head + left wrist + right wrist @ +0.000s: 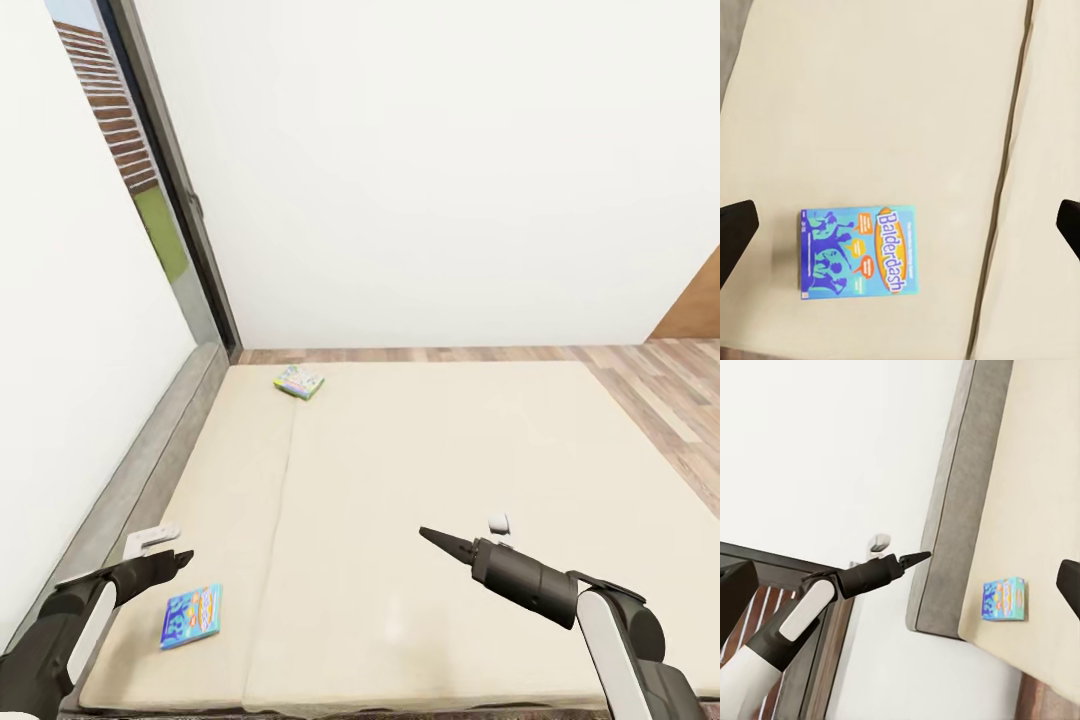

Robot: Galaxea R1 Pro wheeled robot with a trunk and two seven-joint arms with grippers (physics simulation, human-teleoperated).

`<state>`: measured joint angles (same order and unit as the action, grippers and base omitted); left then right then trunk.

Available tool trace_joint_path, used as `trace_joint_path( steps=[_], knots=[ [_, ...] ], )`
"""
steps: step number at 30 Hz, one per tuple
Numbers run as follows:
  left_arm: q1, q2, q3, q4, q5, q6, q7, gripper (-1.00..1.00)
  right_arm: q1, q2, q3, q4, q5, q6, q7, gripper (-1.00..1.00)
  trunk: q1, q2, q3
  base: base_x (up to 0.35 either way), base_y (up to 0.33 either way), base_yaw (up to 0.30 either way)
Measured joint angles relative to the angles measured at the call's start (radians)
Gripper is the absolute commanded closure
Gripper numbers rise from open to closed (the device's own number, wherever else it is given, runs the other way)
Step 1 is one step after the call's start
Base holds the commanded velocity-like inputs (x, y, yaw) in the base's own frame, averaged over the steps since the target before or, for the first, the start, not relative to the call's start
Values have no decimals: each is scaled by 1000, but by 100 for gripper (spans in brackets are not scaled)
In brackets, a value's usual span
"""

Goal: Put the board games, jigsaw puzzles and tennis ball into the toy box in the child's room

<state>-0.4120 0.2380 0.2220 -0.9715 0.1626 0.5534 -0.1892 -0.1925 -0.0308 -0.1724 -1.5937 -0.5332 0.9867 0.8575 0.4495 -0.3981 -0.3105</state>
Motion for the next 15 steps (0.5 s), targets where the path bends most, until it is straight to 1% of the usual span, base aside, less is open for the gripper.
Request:
trace_joint_path(
  steps=[15],
  knots=[
    [0,-1,-1,0,0,-2,1,-100,0,0,1,5,5,-3,-3,-100,0,0,-24,0,0,0]
  ],
)
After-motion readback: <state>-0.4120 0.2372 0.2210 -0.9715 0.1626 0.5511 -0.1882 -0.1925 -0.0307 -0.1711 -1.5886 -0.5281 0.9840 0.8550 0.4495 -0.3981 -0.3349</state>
